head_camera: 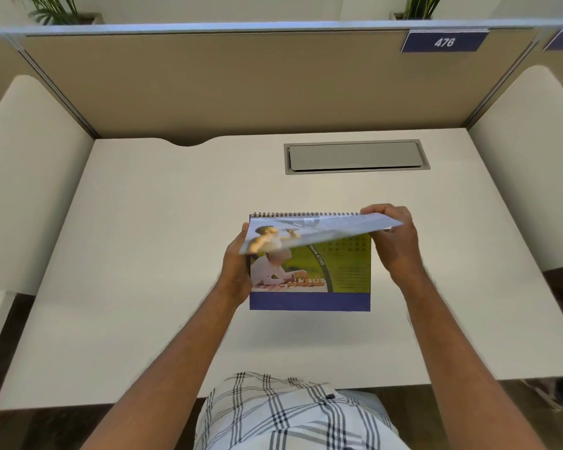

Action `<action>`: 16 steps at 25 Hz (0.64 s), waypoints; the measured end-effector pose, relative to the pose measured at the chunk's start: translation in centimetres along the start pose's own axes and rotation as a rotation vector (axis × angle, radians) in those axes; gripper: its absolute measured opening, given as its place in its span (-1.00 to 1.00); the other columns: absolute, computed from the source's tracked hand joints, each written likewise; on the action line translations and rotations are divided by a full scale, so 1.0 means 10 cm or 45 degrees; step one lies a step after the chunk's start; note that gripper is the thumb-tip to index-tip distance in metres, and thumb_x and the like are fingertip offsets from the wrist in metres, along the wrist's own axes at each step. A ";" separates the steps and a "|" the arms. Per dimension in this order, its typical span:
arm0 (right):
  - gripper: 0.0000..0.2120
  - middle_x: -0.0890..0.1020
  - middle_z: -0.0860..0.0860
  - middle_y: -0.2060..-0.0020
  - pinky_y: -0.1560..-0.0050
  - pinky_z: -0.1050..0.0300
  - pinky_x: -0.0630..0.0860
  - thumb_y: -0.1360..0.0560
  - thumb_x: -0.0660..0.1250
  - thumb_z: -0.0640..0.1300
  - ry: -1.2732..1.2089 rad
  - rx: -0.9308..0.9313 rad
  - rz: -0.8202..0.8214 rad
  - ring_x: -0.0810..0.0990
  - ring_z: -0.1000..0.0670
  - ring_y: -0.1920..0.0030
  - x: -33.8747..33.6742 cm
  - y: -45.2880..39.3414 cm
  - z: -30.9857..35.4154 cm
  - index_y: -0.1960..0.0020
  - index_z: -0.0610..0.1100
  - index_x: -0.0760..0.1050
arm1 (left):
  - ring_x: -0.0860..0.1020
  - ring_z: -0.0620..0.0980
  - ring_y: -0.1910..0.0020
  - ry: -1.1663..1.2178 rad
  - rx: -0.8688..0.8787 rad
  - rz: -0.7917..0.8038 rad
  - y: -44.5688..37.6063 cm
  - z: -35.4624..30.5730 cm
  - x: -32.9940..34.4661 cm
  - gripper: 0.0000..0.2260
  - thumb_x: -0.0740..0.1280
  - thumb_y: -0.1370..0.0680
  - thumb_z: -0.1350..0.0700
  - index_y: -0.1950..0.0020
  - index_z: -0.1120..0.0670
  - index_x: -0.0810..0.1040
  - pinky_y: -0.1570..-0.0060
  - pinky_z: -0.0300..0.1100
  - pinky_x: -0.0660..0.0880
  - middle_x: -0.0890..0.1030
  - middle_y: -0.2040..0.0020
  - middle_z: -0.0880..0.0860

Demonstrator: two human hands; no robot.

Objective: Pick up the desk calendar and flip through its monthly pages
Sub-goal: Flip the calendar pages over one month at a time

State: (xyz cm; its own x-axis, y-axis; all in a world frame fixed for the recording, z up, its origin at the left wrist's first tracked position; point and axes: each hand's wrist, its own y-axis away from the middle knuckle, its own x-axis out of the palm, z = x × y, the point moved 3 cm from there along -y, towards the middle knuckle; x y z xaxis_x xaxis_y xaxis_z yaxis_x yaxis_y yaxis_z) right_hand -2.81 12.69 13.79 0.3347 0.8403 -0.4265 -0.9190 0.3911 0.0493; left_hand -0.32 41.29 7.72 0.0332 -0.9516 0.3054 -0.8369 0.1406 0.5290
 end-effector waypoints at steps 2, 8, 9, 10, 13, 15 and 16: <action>-0.92 0.54 0.06 0.00 0.12 0.17 0.50 -0.53 0.47 0.07 -0.017 0.014 -0.036 0.57 -0.03 0.00 0.00 -0.05 -0.01 0.10 0.14 0.58 | 0.70 0.14 -0.13 0.053 -0.054 -0.040 -0.01 0.02 0.00 -0.62 0.18 -0.70 -0.17 -0.22 0.02 0.68 -0.03 0.05 0.66 0.77 -0.08 0.09; -0.78 0.70 -0.01 0.10 0.12 0.23 0.51 -0.61 0.38 -0.04 -0.264 0.295 -0.009 0.64 0.09 0.14 0.10 -0.11 -0.16 -0.13 -0.18 0.58 | 0.71 0.03 -0.08 0.056 -0.044 -0.040 -0.03 0.04 0.01 -0.65 0.15 -0.72 -0.13 -0.16 -0.05 0.70 -0.12 0.04 0.62 0.78 -0.05 0.00; -0.78 0.70 0.01 0.09 0.14 0.24 0.50 -0.62 0.36 -0.05 -0.286 0.321 -0.017 0.65 0.09 0.12 0.11 -0.09 -0.17 -0.20 -0.14 0.54 | 0.70 0.04 -0.11 0.042 -0.034 -0.044 -0.04 0.05 0.00 -0.65 0.15 -0.71 -0.13 -0.18 -0.04 0.70 -0.15 0.04 0.62 0.78 -0.06 0.01; -0.78 0.70 0.01 0.09 0.17 0.25 0.50 -0.63 0.34 -0.06 -0.303 0.332 -0.019 0.66 0.10 0.12 0.12 -0.07 -0.18 -0.25 -0.09 0.50 | 0.70 0.03 -0.10 0.027 -0.023 -0.046 -0.06 0.06 -0.02 -0.66 0.16 -0.72 -0.12 -0.19 -0.04 0.69 -0.16 0.04 0.61 0.78 -0.06 0.00; -0.80 0.68 0.00 0.11 0.11 0.20 0.54 -0.64 0.32 -0.03 -0.288 0.344 -0.004 0.65 0.08 0.11 0.15 -0.01 -0.20 -0.25 -0.04 0.53 | 0.72 -0.06 0.00 0.008 -0.017 -0.076 -0.05 0.05 -0.02 -0.67 0.15 -0.72 -0.11 -0.12 -0.06 0.70 -0.18 0.02 0.58 0.79 0.02 -0.05; -0.79 0.71 0.00 0.07 -0.05 0.06 0.59 -0.63 0.32 0.03 -0.317 0.394 0.019 0.65 0.04 0.06 0.18 0.00 -0.27 -0.17 -0.06 0.61 | 0.70 -0.06 -0.02 0.003 -0.023 -0.089 -0.07 0.07 -0.03 -0.67 0.15 -0.72 -0.12 -0.11 -0.08 0.70 -0.19 0.02 0.57 0.79 0.05 -0.07; -0.78 0.72 -0.01 0.04 -0.10 0.02 0.58 -0.63 0.33 0.06 -0.327 0.415 0.039 0.66 0.03 0.04 0.18 0.01 -0.29 -0.12 -0.06 0.63 | 0.69 -0.05 -0.03 0.007 -0.031 -0.103 -0.07 0.06 -0.03 -0.67 0.15 -0.72 -0.13 -0.11 -0.08 0.69 -0.17 0.01 0.58 0.79 0.05 -0.08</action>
State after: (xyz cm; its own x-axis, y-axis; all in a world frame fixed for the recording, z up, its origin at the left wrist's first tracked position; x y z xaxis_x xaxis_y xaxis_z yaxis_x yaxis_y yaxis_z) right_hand -2.91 13.18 10.36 0.3868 0.9037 -0.1835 -0.8294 0.4279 0.3592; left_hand -0.05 41.29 6.81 0.1030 -0.9587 0.2650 -0.8178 0.0700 0.5712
